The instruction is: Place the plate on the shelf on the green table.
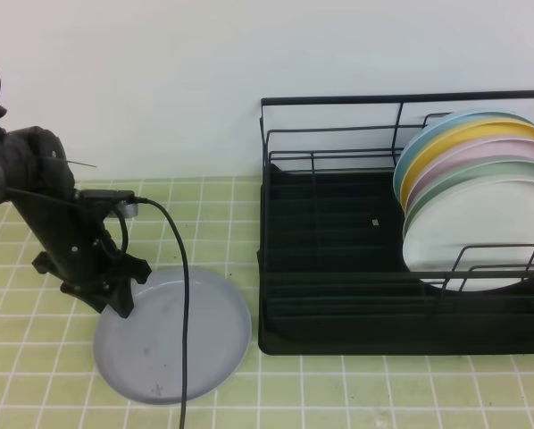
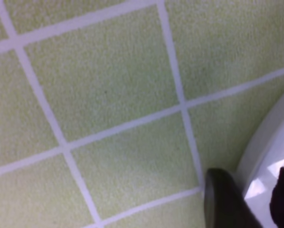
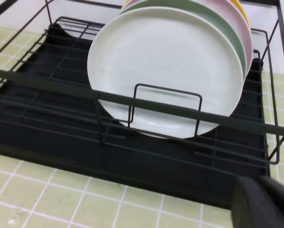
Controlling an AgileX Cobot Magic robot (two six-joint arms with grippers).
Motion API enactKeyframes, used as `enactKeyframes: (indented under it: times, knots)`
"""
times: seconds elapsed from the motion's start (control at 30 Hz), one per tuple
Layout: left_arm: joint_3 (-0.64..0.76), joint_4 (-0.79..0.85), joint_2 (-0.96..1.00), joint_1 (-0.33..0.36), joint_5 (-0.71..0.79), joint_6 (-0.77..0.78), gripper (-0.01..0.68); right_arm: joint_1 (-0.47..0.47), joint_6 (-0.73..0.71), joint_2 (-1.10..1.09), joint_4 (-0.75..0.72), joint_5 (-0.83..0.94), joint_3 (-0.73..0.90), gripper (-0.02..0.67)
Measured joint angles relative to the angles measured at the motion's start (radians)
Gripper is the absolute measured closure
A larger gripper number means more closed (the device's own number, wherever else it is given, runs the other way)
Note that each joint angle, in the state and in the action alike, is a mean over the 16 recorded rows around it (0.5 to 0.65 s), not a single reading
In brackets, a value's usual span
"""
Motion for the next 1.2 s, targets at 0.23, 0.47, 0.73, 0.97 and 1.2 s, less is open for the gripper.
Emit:
enactKeyframes:
  times: [0.23,0.47,0.73,0.97,1.2]
  knots:
    - [-0.001,0.0,0.0,0.0,0.0,0.0,0.572,0.0,0.0,0.0,0.001,-0.004,0.0,0.651]
    - [-0.033,0.009,0.001,0.0,0.036,-0.001,0.653,0.0,-0.001,0.0,0.003,-0.026,0.0,0.652]
    - [-0.136,0.082,-0.014,0.0,0.118,-0.007,0.671,0.0,-0.001,0.0,0.011,-0.057,0.0,0.652]
    - [-0.213,0.129,-0.044,0.001,0.166,-0.009,0.673,0.0,0.0,0.0,0.024,-0.063,0.0,0.652]
    - [-0.229,0.082,-0.038,0.002,0.167,-0.004,0.608,0.0,0.0,0.0,0.032,-0.063,0.0,0.652]
